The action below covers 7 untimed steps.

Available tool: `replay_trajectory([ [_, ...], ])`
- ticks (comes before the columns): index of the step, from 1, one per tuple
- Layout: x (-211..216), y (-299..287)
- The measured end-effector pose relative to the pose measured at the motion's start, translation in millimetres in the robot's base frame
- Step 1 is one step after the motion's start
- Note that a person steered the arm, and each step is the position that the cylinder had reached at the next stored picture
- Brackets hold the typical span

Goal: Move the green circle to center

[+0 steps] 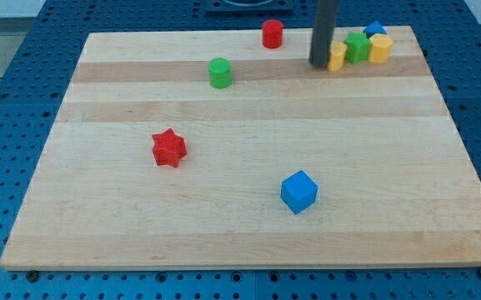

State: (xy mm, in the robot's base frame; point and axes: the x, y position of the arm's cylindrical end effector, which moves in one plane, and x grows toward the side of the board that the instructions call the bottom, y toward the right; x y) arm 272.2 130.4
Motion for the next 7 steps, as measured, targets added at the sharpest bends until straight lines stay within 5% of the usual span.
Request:
replay_trajectory([
  [2, 49.2, -20.1],
  [3, 91.8, -119.1],
  [4, 75.5, -244.4],
  [5, 37.9, -290.7],
  [6, 7.4, -212.2],
  [7, 50.8, -154.1],
])
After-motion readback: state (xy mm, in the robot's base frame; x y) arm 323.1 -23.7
